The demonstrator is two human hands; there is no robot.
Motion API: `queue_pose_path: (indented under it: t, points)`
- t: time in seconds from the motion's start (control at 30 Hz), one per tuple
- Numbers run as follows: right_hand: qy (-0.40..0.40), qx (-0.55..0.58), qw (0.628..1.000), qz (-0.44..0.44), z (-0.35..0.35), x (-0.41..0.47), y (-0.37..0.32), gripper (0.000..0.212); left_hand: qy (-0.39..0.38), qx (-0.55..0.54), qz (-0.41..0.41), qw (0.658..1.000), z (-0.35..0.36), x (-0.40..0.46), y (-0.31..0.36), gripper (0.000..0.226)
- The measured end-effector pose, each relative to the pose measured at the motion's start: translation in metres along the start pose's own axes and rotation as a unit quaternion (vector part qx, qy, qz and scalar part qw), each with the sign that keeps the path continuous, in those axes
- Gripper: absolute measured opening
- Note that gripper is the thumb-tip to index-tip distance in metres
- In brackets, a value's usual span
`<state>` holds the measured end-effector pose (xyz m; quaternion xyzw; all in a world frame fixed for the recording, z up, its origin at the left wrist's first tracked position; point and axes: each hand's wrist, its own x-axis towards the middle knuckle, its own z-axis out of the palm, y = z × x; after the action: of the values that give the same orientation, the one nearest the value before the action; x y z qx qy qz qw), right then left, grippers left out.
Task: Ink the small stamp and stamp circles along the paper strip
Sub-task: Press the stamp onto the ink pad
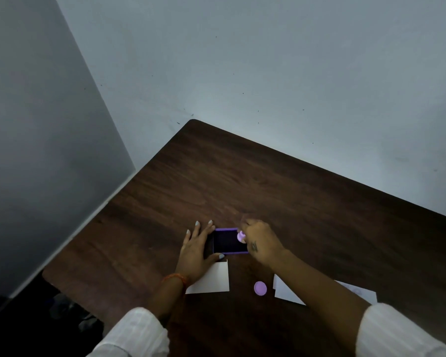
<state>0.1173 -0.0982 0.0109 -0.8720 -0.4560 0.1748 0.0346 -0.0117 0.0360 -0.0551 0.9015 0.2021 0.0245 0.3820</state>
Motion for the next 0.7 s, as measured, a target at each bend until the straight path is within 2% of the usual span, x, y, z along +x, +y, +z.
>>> queue_pose_path:
  t: [0.1,0.17,0.23,0.3,0.37,0.47,0.57,0.7]
  points:
    - [-0.009,-0.049,0.997,-0.054,0.002,-0.004,0.002,0.034,-0.003,-0.002,-0.001,1.000,0.000,0.000,-0.001,0.074]
    - [0.014,-0.030,0.998,-0.044,0.004,-0.004,0.001,0.031,-0.002,-0.004,0.000,1.000,0.000,-0.001,-0.001,0.074]
    - [0.035,0.058,0.998,0.000,-0.003,-0.004,-0.001,0.022,-0.001,-0.004,0.002,1.000,-0.001,-0.001,-0.001,0.074]
    - [0.033,0.166,0.985,0.042,-0.017,-0.004,0.001,0.021,-0.002,-0.006,0.001,1.000,-0.001,-0.001,0.000,0.074]
    - [0.043,0.217,0.974,0.045,-0.020,-0.004,0.003,0.020,-0.005,-0.006,-0.001,1.000,-0.002,-0.001,0.001,0.074]
    - [0.001,0.138,0.990,0.028,-0.004,-0.014,-0.003,0.022,-0.004,-0.005,-0.003,1.000,-0.002,0.000,0.000,0.075]
    - [0.039,0.086,0.995,-0.025,0.011,-0.023,-0.004,0.026,-0.004,-0.003,-0.002,1.000,-0.001,0.000,-0.001,0.075]
    - [0.046,0.070,0.996,-0.017,0.012,-0.021,-0.004,0.026,-0.004,-0.003,0.001,1.000,0.000,0.000,-0.002,0.075]
